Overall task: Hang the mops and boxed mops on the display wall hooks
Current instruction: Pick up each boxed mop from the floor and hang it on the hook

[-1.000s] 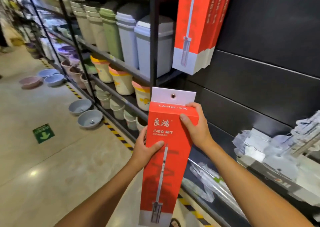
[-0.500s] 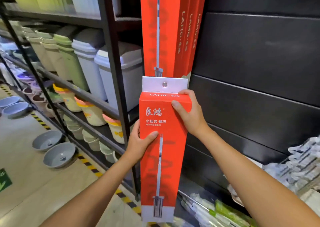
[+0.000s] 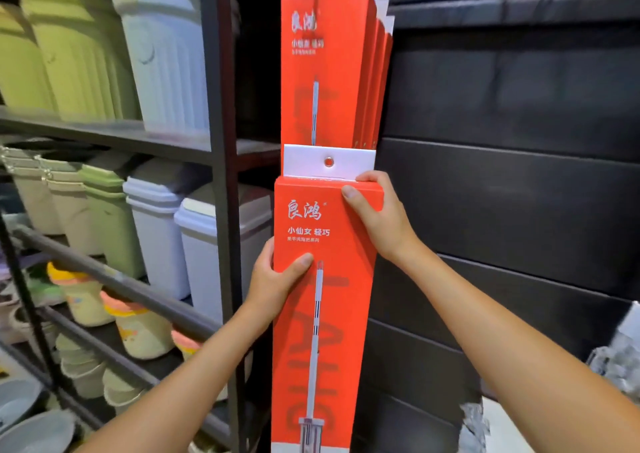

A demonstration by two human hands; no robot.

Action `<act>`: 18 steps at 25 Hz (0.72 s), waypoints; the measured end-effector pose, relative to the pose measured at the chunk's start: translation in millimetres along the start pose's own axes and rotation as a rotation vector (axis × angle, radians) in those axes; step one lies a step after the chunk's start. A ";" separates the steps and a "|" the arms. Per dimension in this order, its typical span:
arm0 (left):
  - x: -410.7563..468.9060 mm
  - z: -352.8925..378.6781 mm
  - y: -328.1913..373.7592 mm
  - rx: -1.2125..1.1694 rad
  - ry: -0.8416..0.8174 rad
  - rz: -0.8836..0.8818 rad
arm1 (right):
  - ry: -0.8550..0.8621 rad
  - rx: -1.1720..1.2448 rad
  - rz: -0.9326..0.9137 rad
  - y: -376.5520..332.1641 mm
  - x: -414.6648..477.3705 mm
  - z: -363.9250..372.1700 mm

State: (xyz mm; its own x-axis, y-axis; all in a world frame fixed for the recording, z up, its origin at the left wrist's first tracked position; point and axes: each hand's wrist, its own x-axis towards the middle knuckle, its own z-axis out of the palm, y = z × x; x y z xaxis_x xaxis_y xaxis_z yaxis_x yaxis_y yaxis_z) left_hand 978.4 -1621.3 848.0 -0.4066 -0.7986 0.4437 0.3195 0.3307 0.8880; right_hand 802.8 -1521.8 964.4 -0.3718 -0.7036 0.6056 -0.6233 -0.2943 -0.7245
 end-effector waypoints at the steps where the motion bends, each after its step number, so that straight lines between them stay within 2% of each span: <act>1: 11.7 -2.0 9.9 -0.012 -0.008 0.018 | 0.008 -0.003 -0.016 -10.4 11.0 -0.9; 18: 160.0 -7.4 184.1 -0.126 -0.003 0.263 | 0.112 -0.086 -0.285 -167.3 173.2 -28.7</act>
State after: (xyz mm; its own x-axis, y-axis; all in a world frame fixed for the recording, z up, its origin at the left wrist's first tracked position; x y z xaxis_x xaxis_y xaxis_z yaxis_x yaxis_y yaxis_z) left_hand 978.5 -1691.9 1081.5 -0.2981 -0.6921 0.6573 0.5183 0.4609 0.7204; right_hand 822.9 -1575.9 1200.0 -0.2444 -0.5237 0.8161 -0.7675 -0.4099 -0.4929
